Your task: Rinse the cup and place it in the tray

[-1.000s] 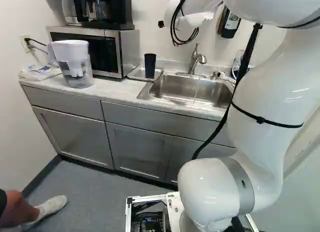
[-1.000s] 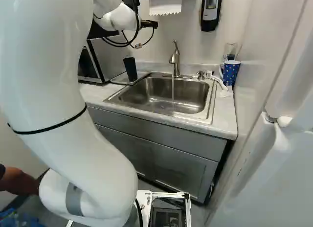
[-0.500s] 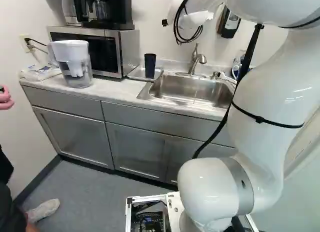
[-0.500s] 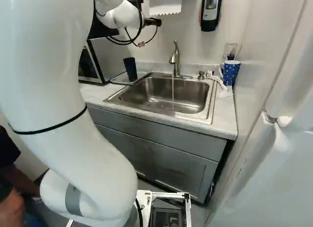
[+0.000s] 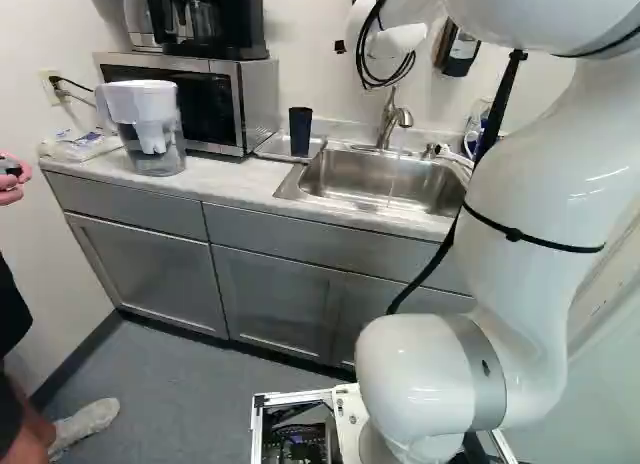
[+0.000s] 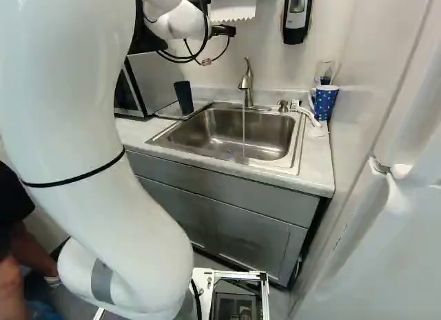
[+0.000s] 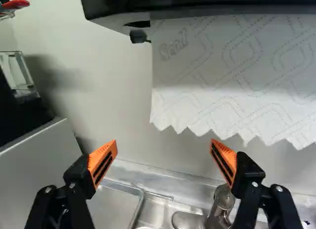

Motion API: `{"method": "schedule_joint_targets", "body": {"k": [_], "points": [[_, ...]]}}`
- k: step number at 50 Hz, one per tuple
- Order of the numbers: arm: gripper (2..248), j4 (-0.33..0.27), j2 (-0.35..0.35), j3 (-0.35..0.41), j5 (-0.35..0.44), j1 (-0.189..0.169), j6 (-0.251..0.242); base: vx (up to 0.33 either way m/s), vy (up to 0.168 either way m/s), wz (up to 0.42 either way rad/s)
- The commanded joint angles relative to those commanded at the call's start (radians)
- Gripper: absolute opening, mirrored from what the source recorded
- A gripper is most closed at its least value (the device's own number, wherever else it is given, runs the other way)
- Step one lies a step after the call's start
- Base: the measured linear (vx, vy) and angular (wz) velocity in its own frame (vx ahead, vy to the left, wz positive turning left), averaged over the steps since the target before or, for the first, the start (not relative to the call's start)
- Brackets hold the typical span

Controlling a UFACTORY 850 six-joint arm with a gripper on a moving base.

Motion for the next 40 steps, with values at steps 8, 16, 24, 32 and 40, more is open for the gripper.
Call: {"method": "schedule_joint_targets", "body": {"k": [8,16,24,32,40], "points": [[247,0.000,-0.006,-0.006,0.000,-0.017,0.000,0.000,0.000,0.000],[247,0.000,-0.010,-0.010,0.000,-0.033,0.000,0.000,0.000,0.000],[247,0.000,-0.013,-0.014,0.000,-0.044,0.000,0.000,0.000,0.000],[247,0.000,-0.015,-0.008,0.000,-0.047,0.000,0.000,0.000,0.000],[247,0.000,-0.017,0.005,0.006,-0.047,0.000,0.000,0.000,0.000]]}}
